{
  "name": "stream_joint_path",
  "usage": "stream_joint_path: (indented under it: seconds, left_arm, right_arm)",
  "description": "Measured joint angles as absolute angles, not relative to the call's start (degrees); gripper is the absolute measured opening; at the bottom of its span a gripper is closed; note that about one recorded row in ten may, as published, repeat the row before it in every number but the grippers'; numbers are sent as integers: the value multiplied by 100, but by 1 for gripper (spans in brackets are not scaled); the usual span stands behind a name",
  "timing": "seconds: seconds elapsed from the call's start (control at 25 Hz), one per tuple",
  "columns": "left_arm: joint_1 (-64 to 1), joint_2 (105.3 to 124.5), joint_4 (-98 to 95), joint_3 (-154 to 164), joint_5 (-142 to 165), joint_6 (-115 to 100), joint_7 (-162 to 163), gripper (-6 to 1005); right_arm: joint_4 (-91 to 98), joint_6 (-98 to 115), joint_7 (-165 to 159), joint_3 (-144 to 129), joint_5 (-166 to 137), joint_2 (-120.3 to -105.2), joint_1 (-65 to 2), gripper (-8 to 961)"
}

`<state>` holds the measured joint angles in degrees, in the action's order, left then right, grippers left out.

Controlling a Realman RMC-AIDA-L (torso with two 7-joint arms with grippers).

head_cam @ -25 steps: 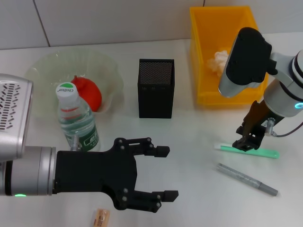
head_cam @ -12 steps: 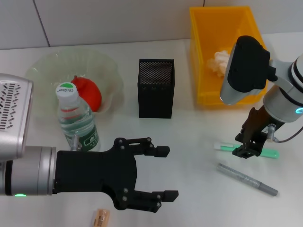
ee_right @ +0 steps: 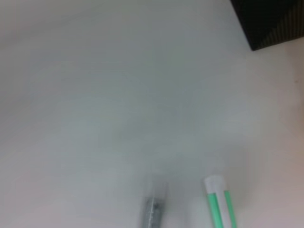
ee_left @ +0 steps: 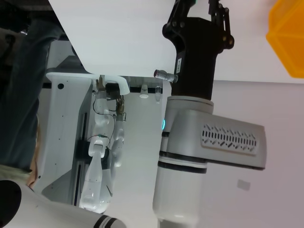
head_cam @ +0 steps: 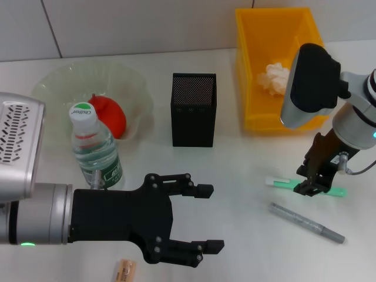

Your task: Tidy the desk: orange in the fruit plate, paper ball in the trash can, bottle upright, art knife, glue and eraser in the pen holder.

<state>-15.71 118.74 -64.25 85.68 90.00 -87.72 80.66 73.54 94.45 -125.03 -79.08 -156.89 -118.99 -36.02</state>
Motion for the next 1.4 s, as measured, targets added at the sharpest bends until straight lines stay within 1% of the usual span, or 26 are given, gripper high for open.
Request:
stream_joint_path:
  seconds: [0.44, 1.4]
  left_arm:
    - [-1574, 11874, -6425, 8570, 9000, -8772, 8077, 814]
    - [-1568, 11874, -6425, 8622, 9000, -8771, 8077, 814]
  right_arm:
    - [7294, 9456, -12410, -7900, -15802, -11899, -3621, 389]
    - [6770, 9265, -11887, -7885, -15912, -11891, -3847, 388]
